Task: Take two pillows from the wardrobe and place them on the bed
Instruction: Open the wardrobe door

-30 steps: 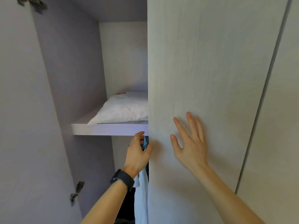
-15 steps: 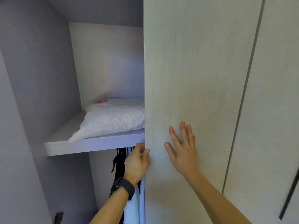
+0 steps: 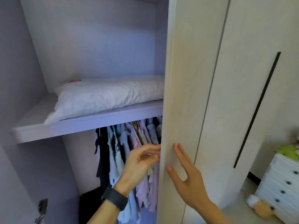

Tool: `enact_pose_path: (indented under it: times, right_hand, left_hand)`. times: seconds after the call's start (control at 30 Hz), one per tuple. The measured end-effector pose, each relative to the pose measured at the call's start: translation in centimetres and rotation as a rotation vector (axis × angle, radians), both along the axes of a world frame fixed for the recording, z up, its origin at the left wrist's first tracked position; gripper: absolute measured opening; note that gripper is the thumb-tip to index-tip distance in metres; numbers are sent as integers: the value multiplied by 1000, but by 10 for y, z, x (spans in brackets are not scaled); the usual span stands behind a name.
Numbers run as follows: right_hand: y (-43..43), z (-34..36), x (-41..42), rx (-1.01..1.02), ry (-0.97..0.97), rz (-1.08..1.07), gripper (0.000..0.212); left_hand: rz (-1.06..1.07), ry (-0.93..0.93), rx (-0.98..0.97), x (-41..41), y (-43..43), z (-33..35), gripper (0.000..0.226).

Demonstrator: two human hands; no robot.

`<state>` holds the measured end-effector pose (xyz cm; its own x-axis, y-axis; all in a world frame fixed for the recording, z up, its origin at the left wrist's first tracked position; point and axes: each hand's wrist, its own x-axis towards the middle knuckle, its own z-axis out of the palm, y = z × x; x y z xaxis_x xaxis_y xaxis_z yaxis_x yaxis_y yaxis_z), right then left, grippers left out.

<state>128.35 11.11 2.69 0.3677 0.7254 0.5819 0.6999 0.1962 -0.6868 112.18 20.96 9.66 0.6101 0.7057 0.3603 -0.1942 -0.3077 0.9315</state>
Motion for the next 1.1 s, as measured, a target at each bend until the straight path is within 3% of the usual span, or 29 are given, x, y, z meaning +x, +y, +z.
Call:
enact_pose_path:
  times: [0.17, 0.3, 0.5, 0.67, 0.77, 0.93, 1.1]
  right_hand:
    - [-65, -16, -3, 11, 160, -66, 65]
    - [-96, -20, 3, 82, 203, -184, 65]
    - [-132, -32, 24, 153, 163, -417, 55]
    - [-157, -29, 49, 136, 172, -582, 59]
    - [-169, -22, 67, 112, 185, -652, 60]
    - [-180, -13, 100, 80, 215, -731, 58]
    - [-185, -9, 141, 1, 255, -813, 44]
  left_hand:
    - [-234, -57, 14, 29, -31, -11, 49]
    - [-304, -10, 186, 54, -55, -21, 54]
    - [-251, -1, 651, 103, -80, -33, 67]
    - [-179, 192, 1147, 156, -83, -64, 86]
    - [-143, 293, 1315, 190, -83, -77, 106]
    - [-73, 313, 1289, 237, -102, -88, 119]
    - [-33, 350, 1280, 271, -119, -89, 116]
